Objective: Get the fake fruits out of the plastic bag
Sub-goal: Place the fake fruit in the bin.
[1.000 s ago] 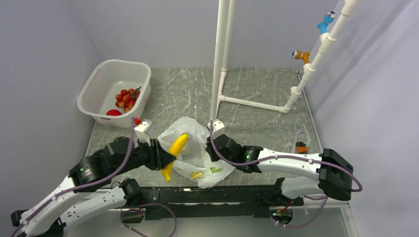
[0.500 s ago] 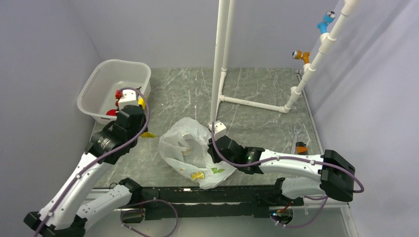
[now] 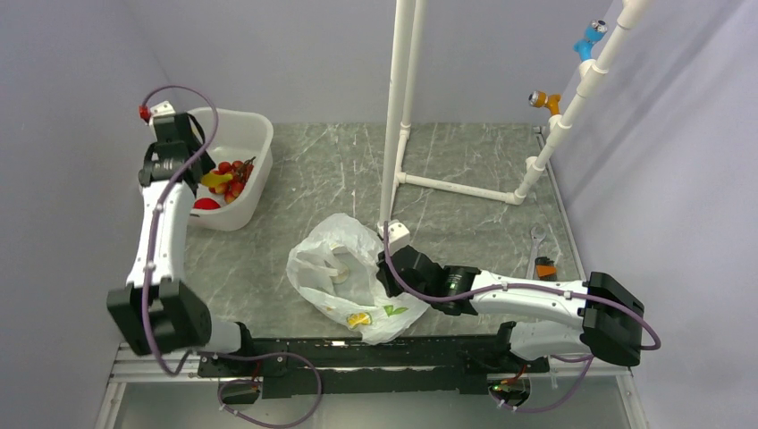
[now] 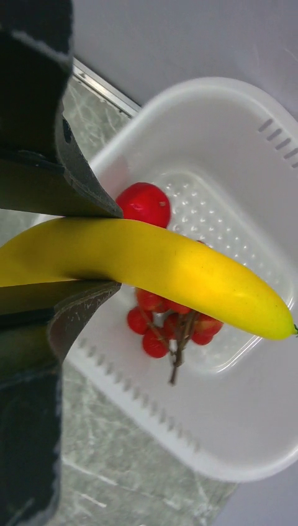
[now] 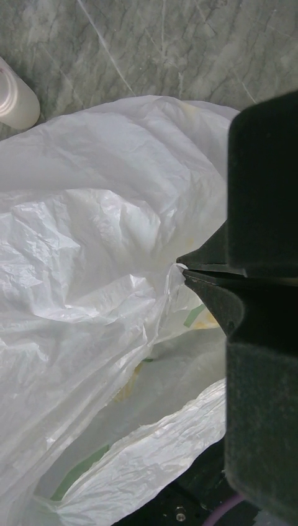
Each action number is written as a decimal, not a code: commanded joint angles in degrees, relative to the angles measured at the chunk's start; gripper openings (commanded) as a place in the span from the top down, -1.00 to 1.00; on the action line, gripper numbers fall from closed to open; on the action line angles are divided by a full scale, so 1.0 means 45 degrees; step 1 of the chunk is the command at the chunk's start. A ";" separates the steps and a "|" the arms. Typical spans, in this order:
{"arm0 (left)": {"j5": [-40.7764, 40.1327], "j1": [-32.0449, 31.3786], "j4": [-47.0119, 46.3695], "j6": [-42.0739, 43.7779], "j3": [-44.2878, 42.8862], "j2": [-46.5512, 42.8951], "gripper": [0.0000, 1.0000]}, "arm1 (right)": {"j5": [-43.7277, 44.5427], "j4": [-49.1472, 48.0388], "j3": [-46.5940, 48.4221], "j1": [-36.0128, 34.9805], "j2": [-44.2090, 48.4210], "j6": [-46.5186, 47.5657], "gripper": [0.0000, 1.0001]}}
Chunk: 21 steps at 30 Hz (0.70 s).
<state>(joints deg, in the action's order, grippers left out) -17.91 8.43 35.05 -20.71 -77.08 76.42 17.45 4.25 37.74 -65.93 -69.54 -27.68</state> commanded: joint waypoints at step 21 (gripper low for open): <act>0.5597 0.3009 -0.0109 0.0460 -0.3605 0.7628 0.98 | -0.0568 0.1117 0.1707 0.0047 -0.1067 -0.0226 1.00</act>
<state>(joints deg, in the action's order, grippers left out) 6.44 22.20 34.17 -19.29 -90.02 109.80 15.94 8.80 42.30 -65.82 -73.45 -27.66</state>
